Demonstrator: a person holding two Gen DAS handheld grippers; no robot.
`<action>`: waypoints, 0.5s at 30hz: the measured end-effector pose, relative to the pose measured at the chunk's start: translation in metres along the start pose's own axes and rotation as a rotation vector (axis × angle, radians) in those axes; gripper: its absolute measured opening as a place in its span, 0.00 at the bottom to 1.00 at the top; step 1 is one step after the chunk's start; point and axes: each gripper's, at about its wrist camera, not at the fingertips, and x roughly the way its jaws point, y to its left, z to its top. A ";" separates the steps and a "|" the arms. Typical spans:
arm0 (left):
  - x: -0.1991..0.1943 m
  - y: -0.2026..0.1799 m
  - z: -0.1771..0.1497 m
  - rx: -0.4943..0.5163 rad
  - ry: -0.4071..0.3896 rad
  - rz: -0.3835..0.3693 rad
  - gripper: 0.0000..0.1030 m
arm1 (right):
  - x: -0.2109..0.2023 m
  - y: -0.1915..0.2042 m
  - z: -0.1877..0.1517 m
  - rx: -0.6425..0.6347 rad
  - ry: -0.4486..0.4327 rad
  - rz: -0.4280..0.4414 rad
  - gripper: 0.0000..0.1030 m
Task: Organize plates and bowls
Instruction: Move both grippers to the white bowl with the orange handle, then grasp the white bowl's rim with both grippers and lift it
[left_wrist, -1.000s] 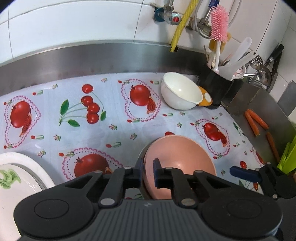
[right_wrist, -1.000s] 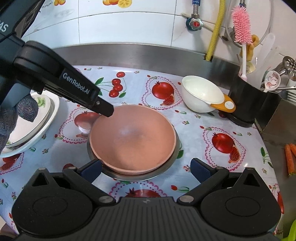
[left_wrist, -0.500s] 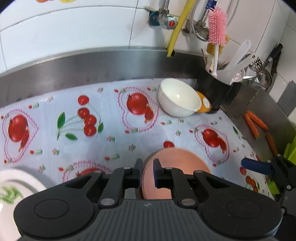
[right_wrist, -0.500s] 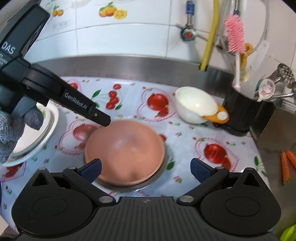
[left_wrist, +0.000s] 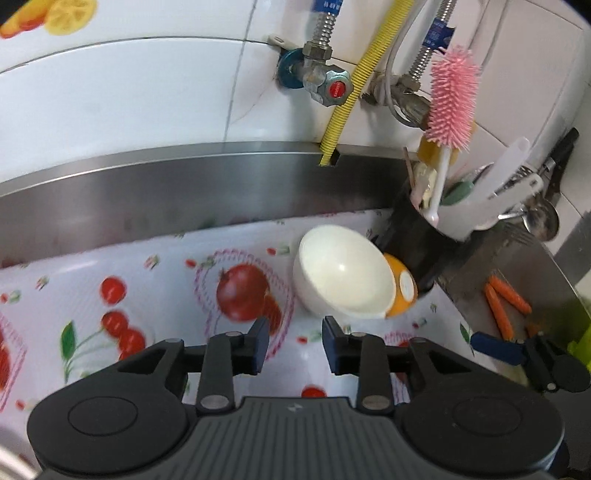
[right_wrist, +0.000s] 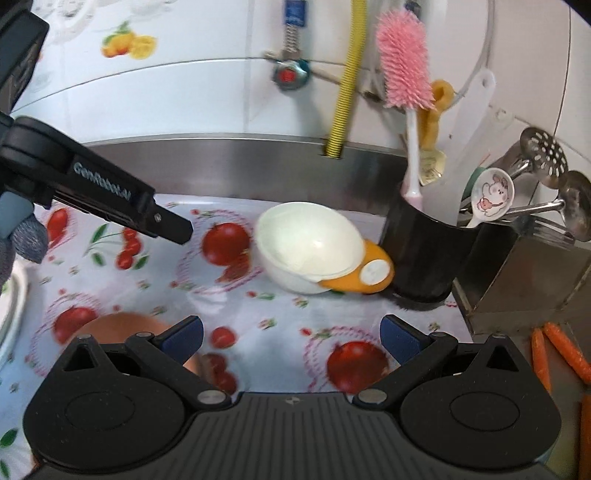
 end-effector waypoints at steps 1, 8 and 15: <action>0.005 -0.001 0.004 -0.001 0.001 -0.002 1.00 | 0.006 -0.002 0.001 0.009 0.005 -0.005 0.07; 0.045 0.000 0.025 -0.019 0.002 -0.012 1.00 | 0.042 -0.021 0.008 0.057 0.033 -0.025 0.07; 0.077 0.003 0.035 -0.050 0.029 -0.039 1.00 | 0.073 -0.030 0.010 0.086 0.052 -0.047 0.07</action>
